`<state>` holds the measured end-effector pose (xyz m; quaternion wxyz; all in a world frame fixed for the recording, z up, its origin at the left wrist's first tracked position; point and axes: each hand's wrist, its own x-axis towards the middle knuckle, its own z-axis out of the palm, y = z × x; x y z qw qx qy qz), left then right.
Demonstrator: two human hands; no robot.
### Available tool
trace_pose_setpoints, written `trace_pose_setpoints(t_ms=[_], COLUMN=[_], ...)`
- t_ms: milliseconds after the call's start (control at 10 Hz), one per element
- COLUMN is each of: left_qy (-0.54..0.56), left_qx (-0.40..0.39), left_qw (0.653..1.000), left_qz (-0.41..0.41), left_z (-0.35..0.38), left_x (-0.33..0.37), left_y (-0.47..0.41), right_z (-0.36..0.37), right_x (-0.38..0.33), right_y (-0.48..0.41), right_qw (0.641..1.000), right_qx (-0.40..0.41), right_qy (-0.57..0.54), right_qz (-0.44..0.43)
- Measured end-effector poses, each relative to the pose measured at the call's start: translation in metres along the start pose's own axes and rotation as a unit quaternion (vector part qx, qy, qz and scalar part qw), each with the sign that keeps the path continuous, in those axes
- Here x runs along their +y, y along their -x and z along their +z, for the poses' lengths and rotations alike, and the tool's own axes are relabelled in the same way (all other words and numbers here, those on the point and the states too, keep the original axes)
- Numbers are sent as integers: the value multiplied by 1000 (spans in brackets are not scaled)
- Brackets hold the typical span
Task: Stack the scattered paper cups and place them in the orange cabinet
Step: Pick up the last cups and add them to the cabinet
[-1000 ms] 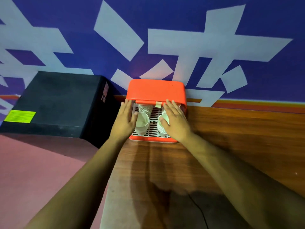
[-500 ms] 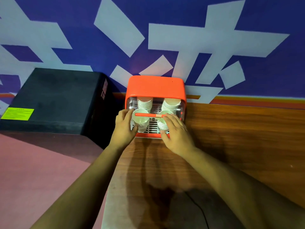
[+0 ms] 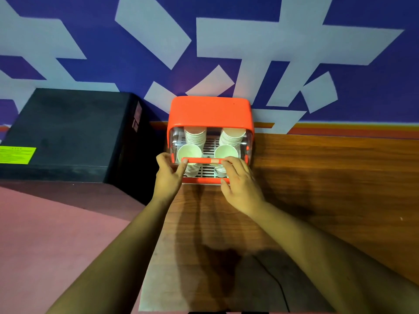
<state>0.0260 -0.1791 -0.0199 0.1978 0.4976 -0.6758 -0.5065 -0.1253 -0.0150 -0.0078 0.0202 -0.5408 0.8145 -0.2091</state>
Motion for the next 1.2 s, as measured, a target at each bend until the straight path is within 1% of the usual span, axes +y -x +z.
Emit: trace_pose_setpoints(t_ms=[100,200,300,400,500,600,700,800,900,1000,1100,1200], left_qy=[119,227,212,168,87,-3,-19,9,-7,-29,-61,-116], left_qx=[-21,-28,-30,-40,-42,-28,-37,-39,-22,-23,-48,-48], left_qw=[989,963,964,971,983,990,992,993,994,994,990,986], left_qz=[-81,-141,-157,-164,-156,-138,-115,-114,-106,-102,-118,-110], left_z=[5,6,4,2,3,5,4,3,7,6,-1,-9], left_x=[-3,0,0,-3,-8,-6,-16,-20,-19,-13,-6,6], left_y=[-4,-10,-12,-9,-8,-7,-13,-12,-10,-7,-7,-5], right_z=[0,4,9,17,26,33,32,32,35,29,18,-8], right_x=[5,7,10,15,15,9,4,8,14,19,24,31], right_y=[-7,-10,-3,1,3,-1,-13,-16,-14,-16,-18,-19], right_qw=[999,998,998,996,988,962,899,858,862,866,875,898], right_qx=[22,20,10,4,8,40,73,99,72,46,0,-17], right_qy=[-14,-18,-14,-25,-67,-142,-195,-207,-240,-232,-223,-196], right_qz=[34,57,60,87,141,229,385,460,441,440,430,393])
